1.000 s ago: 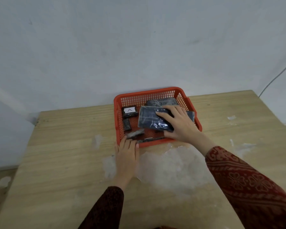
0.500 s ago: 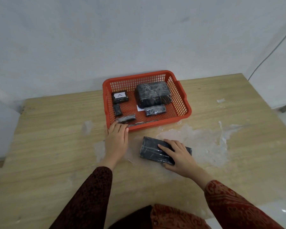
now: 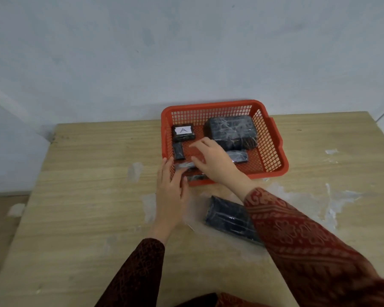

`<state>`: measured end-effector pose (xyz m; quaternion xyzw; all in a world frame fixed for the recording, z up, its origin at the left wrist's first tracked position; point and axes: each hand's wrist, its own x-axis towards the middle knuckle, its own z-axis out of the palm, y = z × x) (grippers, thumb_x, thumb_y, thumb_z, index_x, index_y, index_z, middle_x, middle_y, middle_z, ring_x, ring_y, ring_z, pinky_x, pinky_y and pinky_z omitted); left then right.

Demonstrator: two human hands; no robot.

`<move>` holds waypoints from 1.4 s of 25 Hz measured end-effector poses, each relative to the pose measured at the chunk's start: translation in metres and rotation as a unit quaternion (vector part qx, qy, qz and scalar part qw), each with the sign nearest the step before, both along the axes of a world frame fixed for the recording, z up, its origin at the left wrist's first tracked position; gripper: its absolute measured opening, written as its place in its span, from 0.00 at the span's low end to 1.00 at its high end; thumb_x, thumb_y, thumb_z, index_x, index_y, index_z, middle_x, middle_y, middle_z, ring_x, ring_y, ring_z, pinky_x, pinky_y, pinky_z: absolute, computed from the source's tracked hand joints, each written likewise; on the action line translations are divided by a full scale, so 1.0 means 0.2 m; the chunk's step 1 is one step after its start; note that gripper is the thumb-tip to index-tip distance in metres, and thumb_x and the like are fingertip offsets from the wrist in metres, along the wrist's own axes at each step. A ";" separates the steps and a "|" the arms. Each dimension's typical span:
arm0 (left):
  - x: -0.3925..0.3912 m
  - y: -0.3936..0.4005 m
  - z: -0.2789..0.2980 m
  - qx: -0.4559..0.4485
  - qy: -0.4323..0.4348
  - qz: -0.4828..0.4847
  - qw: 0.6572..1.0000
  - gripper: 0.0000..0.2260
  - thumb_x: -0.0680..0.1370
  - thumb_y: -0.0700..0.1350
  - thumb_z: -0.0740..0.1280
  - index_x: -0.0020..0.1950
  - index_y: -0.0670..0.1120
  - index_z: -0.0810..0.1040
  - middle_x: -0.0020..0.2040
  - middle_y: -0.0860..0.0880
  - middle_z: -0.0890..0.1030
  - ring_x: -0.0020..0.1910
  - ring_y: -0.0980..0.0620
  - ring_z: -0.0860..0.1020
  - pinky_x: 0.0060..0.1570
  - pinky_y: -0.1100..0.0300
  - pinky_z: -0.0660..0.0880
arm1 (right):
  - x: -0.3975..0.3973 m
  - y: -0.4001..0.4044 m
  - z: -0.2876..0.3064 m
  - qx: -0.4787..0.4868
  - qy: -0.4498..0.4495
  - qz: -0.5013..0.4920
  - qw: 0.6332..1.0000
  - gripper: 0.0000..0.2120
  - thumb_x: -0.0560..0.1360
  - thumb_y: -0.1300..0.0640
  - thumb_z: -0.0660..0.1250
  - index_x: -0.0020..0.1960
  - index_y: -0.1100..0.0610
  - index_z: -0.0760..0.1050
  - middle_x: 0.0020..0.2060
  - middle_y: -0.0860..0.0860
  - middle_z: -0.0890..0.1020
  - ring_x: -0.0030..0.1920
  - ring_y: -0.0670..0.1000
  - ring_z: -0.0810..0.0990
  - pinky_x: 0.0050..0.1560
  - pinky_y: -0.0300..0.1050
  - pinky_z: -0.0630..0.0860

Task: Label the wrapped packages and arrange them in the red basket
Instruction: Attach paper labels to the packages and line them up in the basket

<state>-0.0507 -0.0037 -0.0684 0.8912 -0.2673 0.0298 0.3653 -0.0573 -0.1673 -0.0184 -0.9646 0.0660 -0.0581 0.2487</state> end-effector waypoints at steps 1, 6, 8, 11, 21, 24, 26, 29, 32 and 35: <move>0.03 0.00 0.01 -0.017 0.031 0.014 0.999 0.13 0.79 0.41 0.62 0.64 0.44 0.75 0.74 0.42 0.64 0.76 0.45 0.56 0.73 0.51 0.58 | 0.09 0.02 -0.03 -0.012 0.046 0.004 0.999 0.18 0.76 0.57 0.64 0.65 0.58 0.71 0.58 0.57 0.75 0.57 0.59 0.74 0.57 0.56 0.74; 0.17 -0.07 0.00 -0.080 0.133 0.042 0.987 0.24 0.82 0.47 0.55 0.78 0.49 0.53 0.78 0.45 0.54 0.77 0.50 0.55 0.72 0.55 0.61 | 0.33 0.12 -0.23 -0.026 0.184 0.025 0.982 0.26 0.75 0.55 0.64 0.72 0.52 0.63 0.64 0.60 0.68 0.62 0.64 0.69 0.62 0.61 0.70; 0.19 -0.10 -0.02 -0.102 0.139 0.060 0.983 0.24 0.83 0.48 0.52 0.78 0.49 0.51 0.77 0.45 0.57 0.75 0.49 0.59 0.71 0.51 0.65 | 0.38 0.12 -0.27 -0.017 0.191 0.004 0.981 0.24 0.75 0.54 0.64 0.70 0.53 0.64 0.63 0.61 0.68 0.62 0.65 0.68 0.62 0.61 0.71; 0.19 -0.11 -0.06 -0.126 0.107 0.077 0.983 0.22 0.83 0.44 0.51 0.78 0.47 0.54 0.75 0.44 0.63 0.73 0.48 0.65 0.68 0.50 0.69 | 0.44 0.11 -0.29 -0.018 0.183 -0.014 0.983 0.23 0.72 0.54 0.68 0.64 0.58 0.67 0.61 0.61 0.70 0.60 0.65 0.70 0.57 0.59 0.72; 0.19 -0.10 -0.08 -0.185 0.080 0.077 0.976 0.21 0.82 0.41 0.50 0.77 0.45 0.59 0.71 0.44 0.69 0.70 0.53 0.68 0.68 0.63 0.66 | 0.43 -0.02 -0.29 0.067 0.118 -0.027 0.990 0.14 0.76 0.61 0.64 0.60 0.64 0.74 0.54 0.63 0.78 0.53 0.63 0.77 0.51 0.52 0.74; 0.19 -0.10 -0.08 -0.189 0.080 0.072 0.976 0.21 0.82 0.42 0.50 0.77 0.46 0.59 0.71 0.45 0.68 0.70 0.53 0.68 0.67 0.64 0.67 | 0.46 -0.09 -0.27 0.063 0.108 -0.023 0.992 0.14 0.77 0.63 0.61 0.62 0.62 0.76 0.56 0.63 0.79 0.54 0.62 0.78 0.56 0.54 0.76; 0.18 -0.10 -0.08 -0.192 0.082 0.074 0.975 0.21 0.82 0.42 0.51 0.77 0.46 0.59 0.70 0.45 0.69 0.68 0.56 0.69 0.65 0.67 0.67 | 0.49 -0.13 -0.26 0.054 0.112 -0.020 0.992 0.11 0.77 0.64 0.60 0.58 0.62 0.75 0.52 0.61 0.81 0.50 0.62 0.79 0.51 0.57 0.78; 0.19 -0.10 -0.09 -0.194 0.077 0.078 0.975 0.21 0.82 0.42 0.51 0.76 0.46 0.60 0.66 0.46 0.72 0.63 0.62 0.70 0.61 0.70 0.68 | 0.50 -0.14 -0.28 0.027 0.093 -0.008 0.995 0.06 0.77 0.64 0.60 0.52 0.61 0.74 0.46 0.60 0.80 0.45 0.62 0.79 0.45 0.55 0.78; 0.19 -0.10 -0.09 -0.190 0.074 0.073 0.976 0.21 0.82 0.41 0.51 0.76 0.46 0.61 0.62 0.47 0.73 0.60 0.62 0.71 0.58 0.71 0.68 | 0.47 -0.11 -0.31 0.018 0.073 -0.003 0.997 0.08 0.76 0.59 0.66 0.53 0.61 0.75 0.50 0.59 0.75 0.45 0.59 0.77 0.44 0.50 0.74; 0.19 -0.10 -0.09 -0.191 0.073 0.071 0.976 0.21 0.83 0.42 0.51 0.76 0.47 0.60 0.61 0.47 0.73 0.59 0.60 0.72 0.58 0.69 0.69 | 0.46 -0.10 -0.32 -0.007 0.100 0.015 0.995 0.15 0.73 0.56 0.71 0.56 0.61 0.75 0.53 0.59 0.74 0.50 0.60 0.77 0.48 0.54 0.77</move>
